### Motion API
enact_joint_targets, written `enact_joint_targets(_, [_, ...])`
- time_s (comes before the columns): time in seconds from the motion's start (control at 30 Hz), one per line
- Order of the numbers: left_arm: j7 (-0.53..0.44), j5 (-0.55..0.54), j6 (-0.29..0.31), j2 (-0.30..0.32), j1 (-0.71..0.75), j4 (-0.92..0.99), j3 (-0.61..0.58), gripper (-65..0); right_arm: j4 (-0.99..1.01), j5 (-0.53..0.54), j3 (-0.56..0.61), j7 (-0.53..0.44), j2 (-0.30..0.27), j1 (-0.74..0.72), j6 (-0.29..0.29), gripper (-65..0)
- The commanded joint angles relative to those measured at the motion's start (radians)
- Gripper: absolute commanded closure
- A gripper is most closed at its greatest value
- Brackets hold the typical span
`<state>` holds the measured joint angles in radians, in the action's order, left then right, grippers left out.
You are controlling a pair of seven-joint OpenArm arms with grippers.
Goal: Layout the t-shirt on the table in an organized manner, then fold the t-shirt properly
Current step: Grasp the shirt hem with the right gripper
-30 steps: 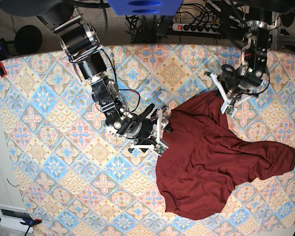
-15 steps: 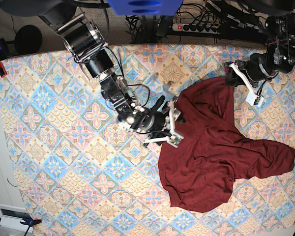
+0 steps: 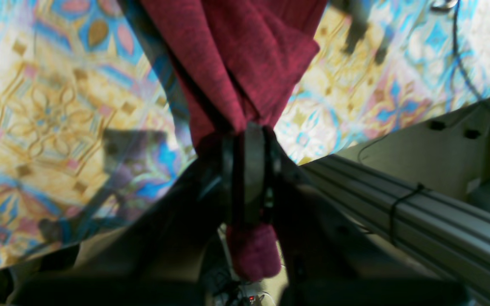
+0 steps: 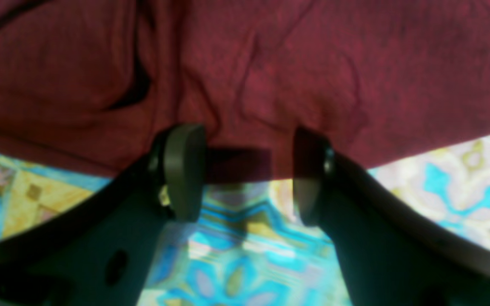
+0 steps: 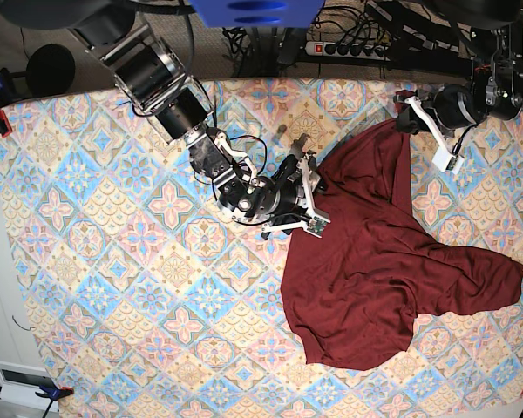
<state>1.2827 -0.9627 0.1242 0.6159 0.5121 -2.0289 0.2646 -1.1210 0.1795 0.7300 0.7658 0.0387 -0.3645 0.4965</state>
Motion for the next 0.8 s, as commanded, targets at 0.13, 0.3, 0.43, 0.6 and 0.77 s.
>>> enact_joint_targets(0.13, [-0.007, -0.014, 0.001, 0.015, 0.010, -0.013, 0.074, 0.0, -0.009, 0.001, -0.169, -0.022, 0.003, -0.092, -0.009, -31.8])
enact_joint_targets(0.3, [-0.010, -0.012, -0.005, -0.004, 0.009, -0.011, 0.097, 0.0, 0.012, 0.001, -0.273, -0.042, 0.003, -0.201, -0.009, -31.8])
enact_joint_targets(0.43, [-0.010, 0.006, -0.005, -0.043, -0.023, -0.011, 0.098, 0.0, 0.109, 0.001, -0.338, -0.087, 0.003, -0.225, -0.009, -31.8])
enact_joint_targets(0.6, [-0.008, 0.086, -0.005, -0.118, -0.056, -0.011, 0.094, 0.0, 0.250, 0.001, -0.415, -0.154, 0.005, -0.227, -0.009, -31.8])
enact_joint_targets(0.77, [-0.007, 0.093, -0.005, -0.158, -0.051, -0.011, 0.089, 0.0, 0.345, 0.001, -0.439, -0.205, 0.033, -0.229, -0.009, -31.8])
